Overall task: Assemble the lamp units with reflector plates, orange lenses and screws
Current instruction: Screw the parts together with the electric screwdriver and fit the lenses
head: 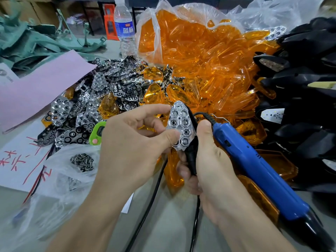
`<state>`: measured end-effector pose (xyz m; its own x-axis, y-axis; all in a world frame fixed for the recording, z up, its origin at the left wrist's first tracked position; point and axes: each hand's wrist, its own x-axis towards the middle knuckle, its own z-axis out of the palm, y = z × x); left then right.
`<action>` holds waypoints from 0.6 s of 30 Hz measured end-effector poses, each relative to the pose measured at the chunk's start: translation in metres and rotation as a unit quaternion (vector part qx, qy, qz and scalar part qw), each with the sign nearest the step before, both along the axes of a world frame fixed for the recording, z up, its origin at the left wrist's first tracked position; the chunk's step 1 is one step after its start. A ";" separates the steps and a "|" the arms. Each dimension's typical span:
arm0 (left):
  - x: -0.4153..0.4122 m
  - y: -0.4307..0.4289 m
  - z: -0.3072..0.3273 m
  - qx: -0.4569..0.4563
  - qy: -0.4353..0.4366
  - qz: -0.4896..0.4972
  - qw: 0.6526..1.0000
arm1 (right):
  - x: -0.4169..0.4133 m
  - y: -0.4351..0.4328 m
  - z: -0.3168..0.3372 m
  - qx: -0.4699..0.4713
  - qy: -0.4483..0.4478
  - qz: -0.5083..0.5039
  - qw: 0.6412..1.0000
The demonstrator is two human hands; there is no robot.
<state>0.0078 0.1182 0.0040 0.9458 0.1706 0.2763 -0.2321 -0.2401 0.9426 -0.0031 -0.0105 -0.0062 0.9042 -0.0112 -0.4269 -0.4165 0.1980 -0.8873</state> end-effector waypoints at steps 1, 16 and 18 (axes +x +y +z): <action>-0.001 -0.001 0.000 -0.006 -0.004 0.005 1.000 | 0.000 0.000 0.001 0.006 -0.002 -0.002 1.000; -0.003 -0.007 0.002 -0.140 0.066 0.007 0.988 | 0.000 -0.002 -0.003 -0.024 0.012 -0.020 0.999; -0.003 -0.008 0.002 -0.141 0.073 -0.008 0.987 | 0.000 -0.001 -0.001 -0.022 0.009 -0.013 1.000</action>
<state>0.0048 0.1100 0.0059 0.9751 0.2064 0.0806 -0.0903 0.0381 0.9952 -0.0033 -0.0115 -0.0075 0.8959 -0.0529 -0.4411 -0.4272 0.1703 -0.8880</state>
